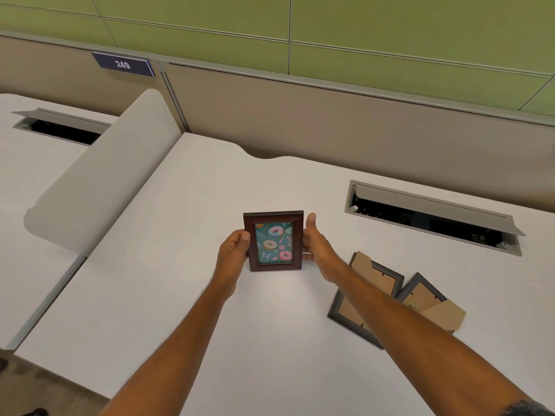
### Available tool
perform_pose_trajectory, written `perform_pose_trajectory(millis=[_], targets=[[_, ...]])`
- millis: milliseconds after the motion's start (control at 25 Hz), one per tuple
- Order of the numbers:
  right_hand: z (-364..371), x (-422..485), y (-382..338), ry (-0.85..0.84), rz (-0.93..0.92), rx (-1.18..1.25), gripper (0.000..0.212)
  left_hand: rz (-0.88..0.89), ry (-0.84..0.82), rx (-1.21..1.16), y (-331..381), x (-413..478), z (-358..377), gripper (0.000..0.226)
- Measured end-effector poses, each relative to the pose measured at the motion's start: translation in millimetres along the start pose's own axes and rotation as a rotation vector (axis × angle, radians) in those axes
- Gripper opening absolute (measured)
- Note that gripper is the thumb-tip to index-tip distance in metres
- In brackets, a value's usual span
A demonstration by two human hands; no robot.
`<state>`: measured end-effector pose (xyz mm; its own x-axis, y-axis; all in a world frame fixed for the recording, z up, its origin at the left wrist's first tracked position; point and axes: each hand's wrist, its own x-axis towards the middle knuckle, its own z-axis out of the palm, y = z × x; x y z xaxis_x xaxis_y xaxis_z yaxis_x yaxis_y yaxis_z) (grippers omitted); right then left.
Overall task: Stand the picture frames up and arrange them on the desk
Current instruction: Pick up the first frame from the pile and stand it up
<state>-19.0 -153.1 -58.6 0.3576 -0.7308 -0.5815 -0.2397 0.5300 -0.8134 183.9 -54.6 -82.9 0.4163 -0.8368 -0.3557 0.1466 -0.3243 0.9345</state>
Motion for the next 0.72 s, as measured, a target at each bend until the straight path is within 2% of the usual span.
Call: perform_pose_trajectory(millis=[80, 200, 280, 480, 720], targets=[[-9, -8, 1, 0.044, -0.009, -0.005, 0.080, -0.003, 0.119, -0.005, -8, -9, 2, 0.030], [-28, -19, 4, 0.106, -0.010, -0.031, 0.081, -0.051, 0.461, 0.013, -18, -27, 6, 0.033], [-45, -29, 7, 0.122, -0.019, -0.033, 0.079, -0.068, 0.557, -0.003, -23, -44, 10, 0.040], [-95, -66, 25, 0.218, -0.076, 0.041, 0.074, -0.117, 0.412, -0.008, -40, -83, 31, 0.050], [-151, -121, 60, 0.454, -0.109, 0.087, 0.062, -0.183, 0.094, 0.039, -59, -105, 85, 0.042]])
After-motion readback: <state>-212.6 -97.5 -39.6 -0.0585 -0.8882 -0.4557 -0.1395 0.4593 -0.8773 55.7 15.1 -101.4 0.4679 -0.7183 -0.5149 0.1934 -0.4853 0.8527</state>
